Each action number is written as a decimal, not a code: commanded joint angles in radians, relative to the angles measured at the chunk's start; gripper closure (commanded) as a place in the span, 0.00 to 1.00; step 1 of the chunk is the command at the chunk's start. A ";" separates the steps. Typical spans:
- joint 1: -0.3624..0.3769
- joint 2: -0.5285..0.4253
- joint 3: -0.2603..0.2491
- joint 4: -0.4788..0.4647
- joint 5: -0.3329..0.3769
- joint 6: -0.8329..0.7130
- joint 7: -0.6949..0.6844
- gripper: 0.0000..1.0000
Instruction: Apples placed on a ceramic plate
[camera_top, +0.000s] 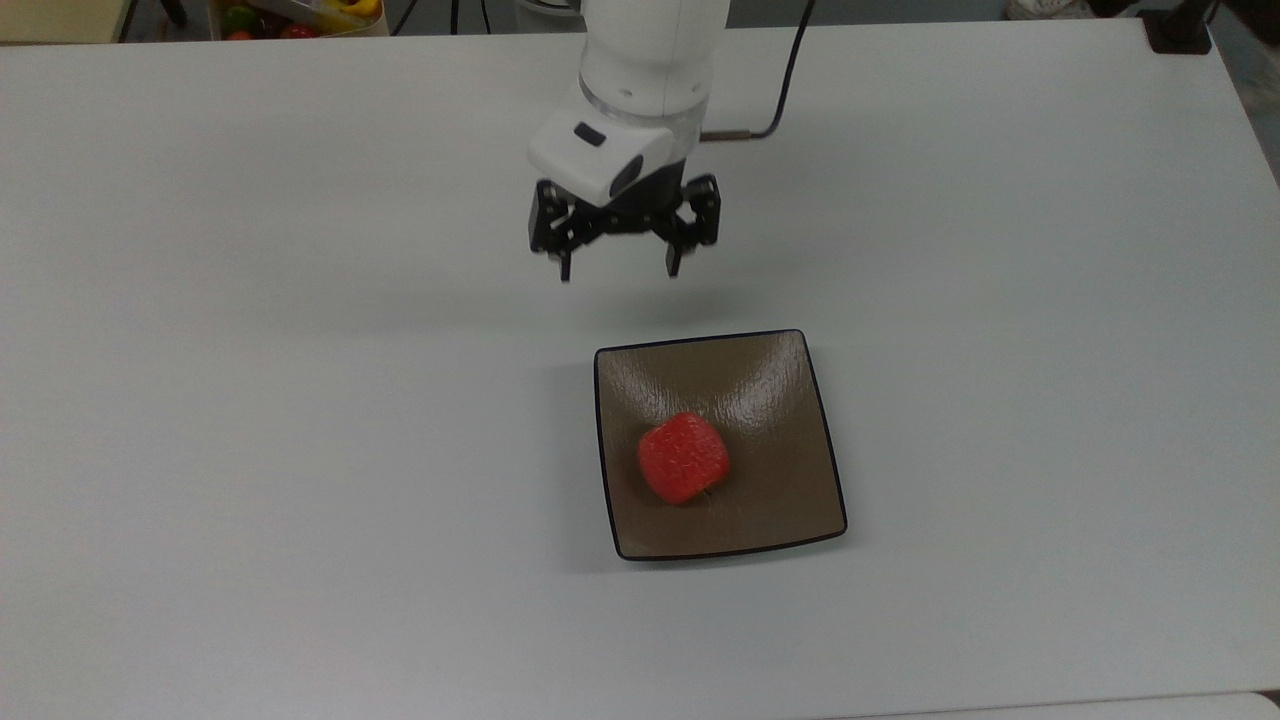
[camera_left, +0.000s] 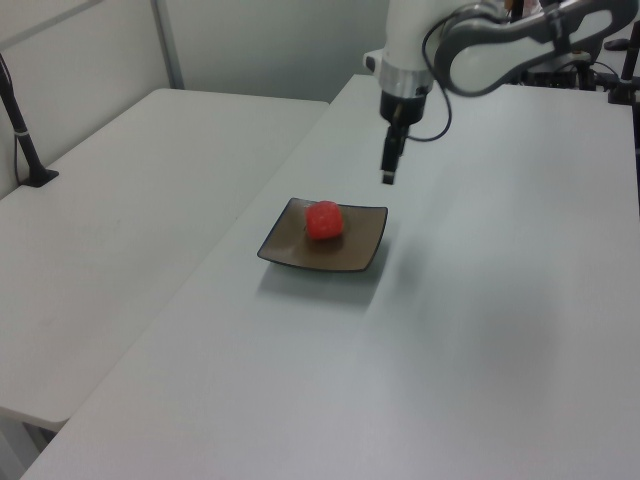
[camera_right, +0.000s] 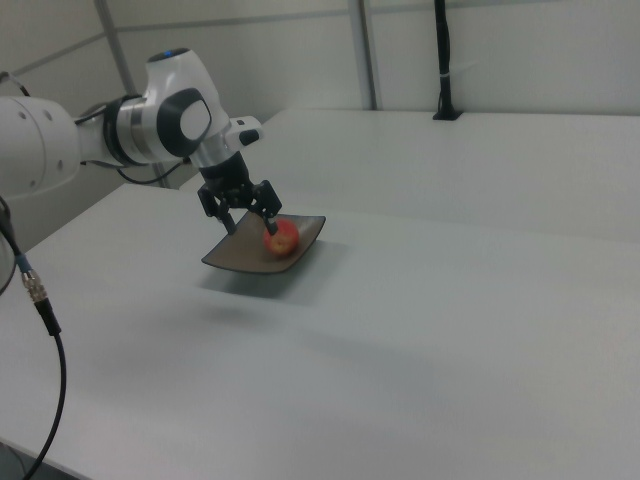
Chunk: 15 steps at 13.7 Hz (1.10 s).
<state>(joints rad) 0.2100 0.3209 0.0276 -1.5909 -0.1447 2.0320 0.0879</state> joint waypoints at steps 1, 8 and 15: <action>-0.001 -0.138 -0.034 -0.113 0.008 -0.116 0.038 0.00; 0.003 -0.309 -0.083 -0.172 0.131 -0.096 0.056 0.00; 0.000 -0.315 -0.084 -0.172 0.165 -0.179 0.012 0.00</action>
<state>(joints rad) 0.2013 0.0330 -0.0467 -1.7363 -0.0012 1.9041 0.1263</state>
